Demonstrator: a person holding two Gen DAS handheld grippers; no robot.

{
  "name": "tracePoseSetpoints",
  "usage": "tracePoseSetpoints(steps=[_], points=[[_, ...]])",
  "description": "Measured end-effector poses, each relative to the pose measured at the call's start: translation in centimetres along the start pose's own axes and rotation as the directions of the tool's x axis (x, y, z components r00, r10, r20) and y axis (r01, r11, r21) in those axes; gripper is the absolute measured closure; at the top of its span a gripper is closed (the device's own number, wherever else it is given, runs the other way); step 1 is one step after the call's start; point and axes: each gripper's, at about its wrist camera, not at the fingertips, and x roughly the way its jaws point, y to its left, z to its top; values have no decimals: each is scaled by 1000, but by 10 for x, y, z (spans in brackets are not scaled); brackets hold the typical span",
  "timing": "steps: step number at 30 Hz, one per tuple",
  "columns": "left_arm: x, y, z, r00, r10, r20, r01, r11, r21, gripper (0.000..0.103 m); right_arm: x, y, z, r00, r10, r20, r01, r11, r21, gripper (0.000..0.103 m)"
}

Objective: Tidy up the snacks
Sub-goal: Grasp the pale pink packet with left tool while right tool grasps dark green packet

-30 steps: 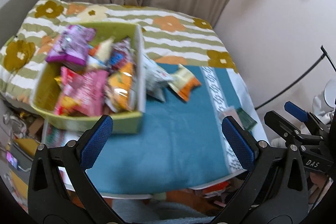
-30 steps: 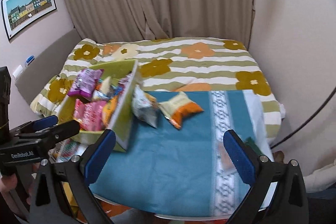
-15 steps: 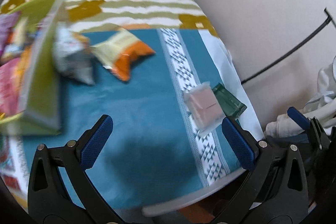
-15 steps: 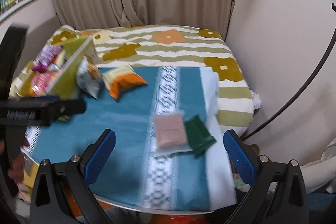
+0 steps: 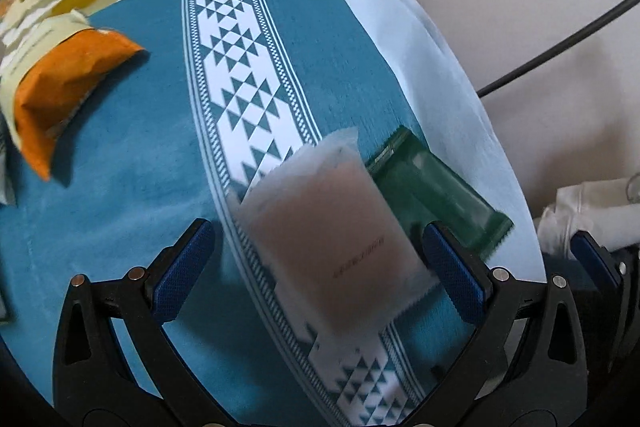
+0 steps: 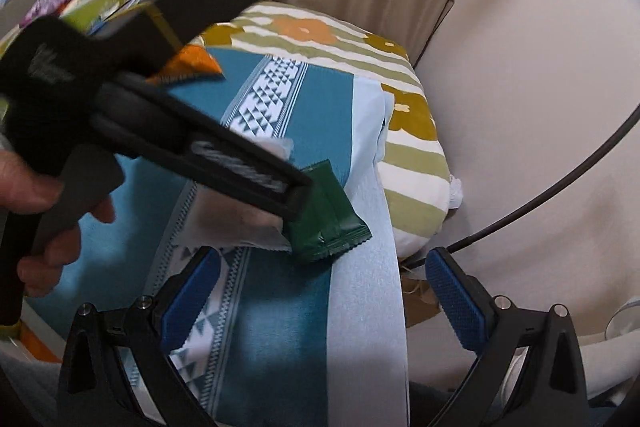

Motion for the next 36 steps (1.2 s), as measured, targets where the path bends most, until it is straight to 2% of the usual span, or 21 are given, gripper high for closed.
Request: tracePoseSetpoints(steps=[5,11,19,22,26,28,30,36], points=[[12,-9,5,997,77,2,-77,995,68,0,8,2,3,999,-45,-7,45,997,-56,1],[8,-1,2,996,88,-12,-86,991,103,0,17,4,9,998,-65,-8,64,990,-125,1],[-4,27,-8,994,95,-48,-90,991,101,0,31,14,20,999,-32,-3,31,979,-201,2],[-8,35,-11,995,94,-40,-89,990,112,1,39,17,25,1000,1,-20,-5,980,-200,8],[-13,48,-14,993,108,-49,-102,988,116,3,45,24,24,997,49,-59,-59,985,-165,17],[-16,54,-16,992,117,-52,-111,987,120,3,48,26,23,995,67,-78,-77,988,-134,18],[-18,61,-18,990,128,-55,-120,985,120,3,52,25,24,989,106,-106,-115,991,-74,27],[-22,73,-21,987,152,-46,-145,980,134,3,69,21,24,968,160,-194,-129,978,165,32]])
